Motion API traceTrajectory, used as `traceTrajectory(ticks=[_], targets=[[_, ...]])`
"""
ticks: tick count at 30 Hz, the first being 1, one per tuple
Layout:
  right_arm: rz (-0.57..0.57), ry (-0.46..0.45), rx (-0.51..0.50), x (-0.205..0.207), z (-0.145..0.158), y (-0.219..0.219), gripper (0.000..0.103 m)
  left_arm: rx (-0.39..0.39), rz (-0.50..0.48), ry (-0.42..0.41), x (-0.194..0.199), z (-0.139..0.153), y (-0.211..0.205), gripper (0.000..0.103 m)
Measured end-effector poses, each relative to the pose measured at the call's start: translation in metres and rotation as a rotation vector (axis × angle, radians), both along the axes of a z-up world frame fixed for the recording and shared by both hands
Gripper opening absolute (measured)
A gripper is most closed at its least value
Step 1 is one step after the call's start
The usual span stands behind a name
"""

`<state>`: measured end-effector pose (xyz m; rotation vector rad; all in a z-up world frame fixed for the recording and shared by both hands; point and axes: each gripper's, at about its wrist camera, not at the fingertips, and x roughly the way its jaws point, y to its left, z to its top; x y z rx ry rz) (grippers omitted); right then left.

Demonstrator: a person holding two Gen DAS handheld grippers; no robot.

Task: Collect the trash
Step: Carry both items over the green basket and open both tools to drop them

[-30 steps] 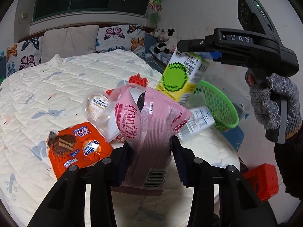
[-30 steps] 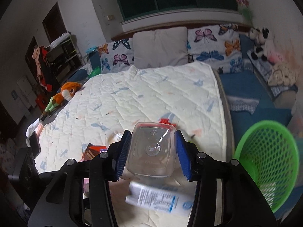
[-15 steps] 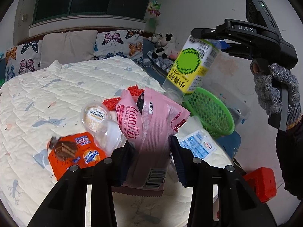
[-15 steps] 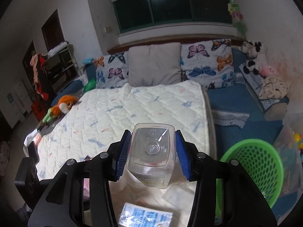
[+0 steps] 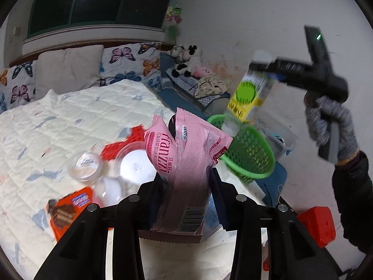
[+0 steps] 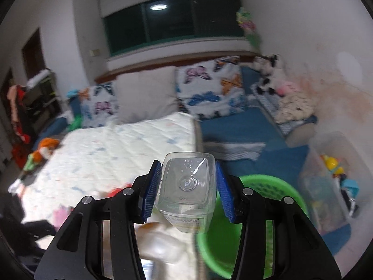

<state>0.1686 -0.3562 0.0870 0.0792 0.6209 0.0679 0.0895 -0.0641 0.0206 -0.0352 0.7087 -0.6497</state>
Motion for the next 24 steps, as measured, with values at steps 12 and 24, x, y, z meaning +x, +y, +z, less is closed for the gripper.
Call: traceTrajectory(ticks=[12, 24], targets=[[-0.135, 0.228, -0.018, 0.013, -0.125, -0.059, 0.048, -0.01, -0.092, 0.014, 0.038, 0.015, -0.07, 0.038], [-0.187, 0.357, 0.029, 0.002, -0.194, -0.092, 0.048, 0.016, -0.179, 0.043, 0.067, 0.014, -0.146, 0.038]])
